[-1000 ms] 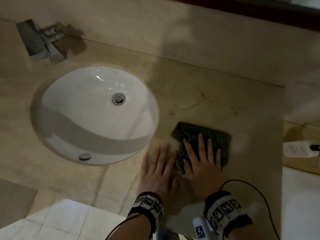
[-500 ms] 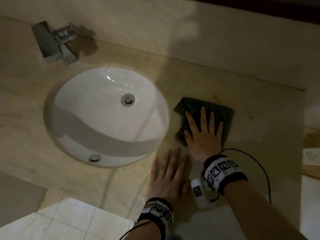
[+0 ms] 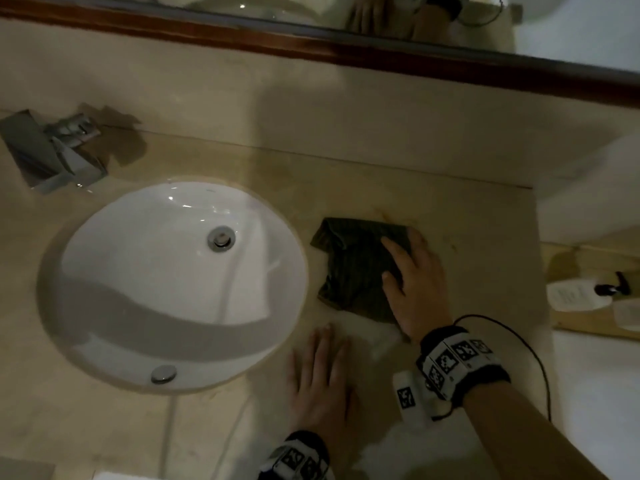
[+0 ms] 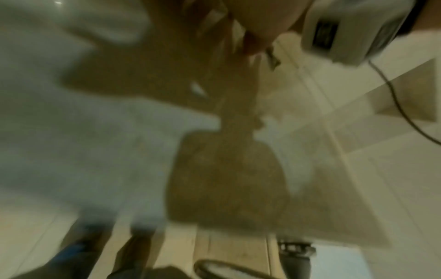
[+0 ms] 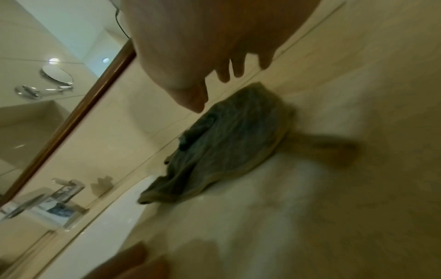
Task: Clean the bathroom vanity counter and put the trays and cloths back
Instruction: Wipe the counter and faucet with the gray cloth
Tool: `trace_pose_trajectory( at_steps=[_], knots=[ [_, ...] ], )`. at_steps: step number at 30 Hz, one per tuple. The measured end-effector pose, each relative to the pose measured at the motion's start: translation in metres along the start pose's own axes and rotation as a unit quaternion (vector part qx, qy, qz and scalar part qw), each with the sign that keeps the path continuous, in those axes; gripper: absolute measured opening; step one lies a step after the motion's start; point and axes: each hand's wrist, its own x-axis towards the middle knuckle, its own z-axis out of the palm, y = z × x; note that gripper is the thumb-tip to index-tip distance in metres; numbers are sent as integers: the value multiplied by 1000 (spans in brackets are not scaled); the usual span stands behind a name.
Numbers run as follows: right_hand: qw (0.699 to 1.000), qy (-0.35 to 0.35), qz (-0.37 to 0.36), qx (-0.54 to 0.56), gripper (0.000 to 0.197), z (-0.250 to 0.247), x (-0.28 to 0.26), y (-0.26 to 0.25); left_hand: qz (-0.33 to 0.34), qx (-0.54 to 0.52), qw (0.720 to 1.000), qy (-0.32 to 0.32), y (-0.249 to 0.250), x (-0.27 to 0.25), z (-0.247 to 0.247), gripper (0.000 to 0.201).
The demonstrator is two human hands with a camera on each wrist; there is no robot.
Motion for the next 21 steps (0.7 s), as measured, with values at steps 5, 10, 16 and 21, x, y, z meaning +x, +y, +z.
trace_pose_trajectory(
  at_steps=[5,10,16,21],
  knots=[
    [988,-10,129,-82,63,-7,10,52,83,-114,989,43,21,50,-32,45],
    [986,-39,122,-102,65,-3,16,75,120,-93,988,24,50,138,-70,43],
    [979,-53,137,-138,72,11,18,80,76,51,993,-78,50,179,-54,63],
    [981,-61,131,-129,72,11,19,82,89,92,990,-63,40,179,-42,66]
  ],
)
